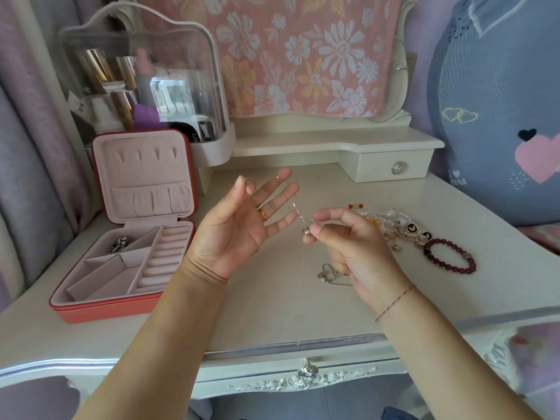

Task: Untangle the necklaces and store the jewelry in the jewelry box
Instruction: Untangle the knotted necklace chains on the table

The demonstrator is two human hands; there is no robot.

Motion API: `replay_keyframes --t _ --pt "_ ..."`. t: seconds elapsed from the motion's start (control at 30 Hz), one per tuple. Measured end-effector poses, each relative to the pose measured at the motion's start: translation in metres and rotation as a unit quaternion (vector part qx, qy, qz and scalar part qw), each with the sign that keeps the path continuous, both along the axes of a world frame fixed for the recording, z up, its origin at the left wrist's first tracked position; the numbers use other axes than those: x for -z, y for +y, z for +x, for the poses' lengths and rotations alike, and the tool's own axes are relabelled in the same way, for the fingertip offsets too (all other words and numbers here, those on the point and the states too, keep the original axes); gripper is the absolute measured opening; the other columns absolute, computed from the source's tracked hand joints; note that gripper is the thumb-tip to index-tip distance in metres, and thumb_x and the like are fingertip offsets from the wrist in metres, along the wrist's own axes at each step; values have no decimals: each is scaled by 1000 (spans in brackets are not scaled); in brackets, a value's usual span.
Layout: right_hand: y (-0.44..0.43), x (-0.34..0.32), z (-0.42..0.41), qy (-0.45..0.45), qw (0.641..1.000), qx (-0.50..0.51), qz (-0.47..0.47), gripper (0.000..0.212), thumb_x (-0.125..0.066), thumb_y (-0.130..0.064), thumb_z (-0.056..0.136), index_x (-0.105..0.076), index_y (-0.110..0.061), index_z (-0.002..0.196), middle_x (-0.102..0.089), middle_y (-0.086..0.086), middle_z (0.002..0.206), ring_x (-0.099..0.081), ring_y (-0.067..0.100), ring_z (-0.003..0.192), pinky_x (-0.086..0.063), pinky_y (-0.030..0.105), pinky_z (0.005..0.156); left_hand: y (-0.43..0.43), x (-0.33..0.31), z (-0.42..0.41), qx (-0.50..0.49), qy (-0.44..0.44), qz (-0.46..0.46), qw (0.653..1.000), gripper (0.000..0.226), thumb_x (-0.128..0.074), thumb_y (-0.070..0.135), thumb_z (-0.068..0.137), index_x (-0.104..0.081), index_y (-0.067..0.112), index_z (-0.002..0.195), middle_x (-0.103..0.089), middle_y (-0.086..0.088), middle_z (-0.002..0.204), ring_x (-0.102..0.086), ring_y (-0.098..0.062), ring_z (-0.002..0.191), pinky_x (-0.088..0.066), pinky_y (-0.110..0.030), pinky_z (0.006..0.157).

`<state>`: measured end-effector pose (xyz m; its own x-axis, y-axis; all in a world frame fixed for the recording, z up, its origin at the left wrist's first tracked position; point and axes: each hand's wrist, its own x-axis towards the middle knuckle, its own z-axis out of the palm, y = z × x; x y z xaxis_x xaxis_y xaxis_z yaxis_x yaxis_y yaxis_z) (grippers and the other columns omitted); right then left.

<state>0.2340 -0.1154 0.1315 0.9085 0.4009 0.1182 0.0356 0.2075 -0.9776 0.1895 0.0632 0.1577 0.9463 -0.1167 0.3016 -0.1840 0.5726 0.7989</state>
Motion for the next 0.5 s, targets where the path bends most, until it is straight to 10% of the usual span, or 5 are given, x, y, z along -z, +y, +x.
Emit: replay_keyframes --t 0.5 --pt "-1 -4 -8 -49 999 -8 -18 25 -65 3 85 -67 -16 100 -69 8 94 -50 -2 42 -32 8 40 4 8 8 -52 5 -42 998 29 -89 43 59 -67 25 67 -64 1 104 -59 -10 80 -53 -29 84"
